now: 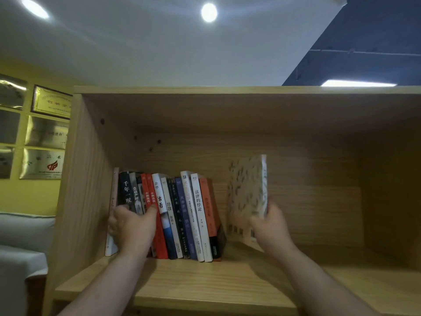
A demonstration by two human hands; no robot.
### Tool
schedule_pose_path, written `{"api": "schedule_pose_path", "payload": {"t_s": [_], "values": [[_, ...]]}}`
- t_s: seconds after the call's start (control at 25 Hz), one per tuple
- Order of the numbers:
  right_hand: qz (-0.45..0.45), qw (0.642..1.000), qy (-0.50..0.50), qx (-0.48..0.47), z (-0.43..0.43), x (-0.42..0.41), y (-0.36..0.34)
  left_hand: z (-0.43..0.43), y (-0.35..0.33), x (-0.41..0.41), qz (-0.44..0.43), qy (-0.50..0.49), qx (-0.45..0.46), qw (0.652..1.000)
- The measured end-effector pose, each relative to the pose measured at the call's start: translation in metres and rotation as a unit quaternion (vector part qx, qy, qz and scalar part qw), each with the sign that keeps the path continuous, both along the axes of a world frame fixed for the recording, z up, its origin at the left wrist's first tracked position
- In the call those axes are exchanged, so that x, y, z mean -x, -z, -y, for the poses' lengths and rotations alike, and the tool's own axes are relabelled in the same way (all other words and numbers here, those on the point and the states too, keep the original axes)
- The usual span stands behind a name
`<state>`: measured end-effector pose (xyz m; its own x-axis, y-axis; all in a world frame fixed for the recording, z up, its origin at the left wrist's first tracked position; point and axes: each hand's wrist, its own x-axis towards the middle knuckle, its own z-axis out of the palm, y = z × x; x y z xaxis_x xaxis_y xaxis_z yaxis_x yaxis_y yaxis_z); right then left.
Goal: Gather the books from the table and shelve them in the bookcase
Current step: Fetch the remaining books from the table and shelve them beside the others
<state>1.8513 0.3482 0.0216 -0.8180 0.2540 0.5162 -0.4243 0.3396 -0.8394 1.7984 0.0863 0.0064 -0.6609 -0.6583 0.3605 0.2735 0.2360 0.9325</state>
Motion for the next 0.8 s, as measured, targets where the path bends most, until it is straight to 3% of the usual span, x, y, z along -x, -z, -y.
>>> {"api": "schedule_pose_path", "payload": {"t_s": [0.12,0.24,0.36,0.44,0.8], "values": [[0.076,0.992,-0.040,-0.091,0.030,0.018,0.011,0.007,-0.002,0.008,0.032,0.058,-0.074,0.995],[0.118,0.984,-0.124,-0.040,0.042,0.029,0.011,0.017,-0.009,0.006,0.037,0.141,-0.108,0.983],[0.184,0.968,-0.171,-0.017,0.044,0.034,0.016,0.031,-0.013,0.005,0.042,0.189,-0.040,0.980],[0.221,0.959,-0.167,-0.054,0.043,0.039,0.020,0.033,-0.011,0.006,0.031,0.200,-0.019,0.979],[0.205,0.955,-0.180,-0.117,0.065,0.053,0.023,0.037,-0.010,0.017,-0.043,0.184,0.016,0.982]]}}
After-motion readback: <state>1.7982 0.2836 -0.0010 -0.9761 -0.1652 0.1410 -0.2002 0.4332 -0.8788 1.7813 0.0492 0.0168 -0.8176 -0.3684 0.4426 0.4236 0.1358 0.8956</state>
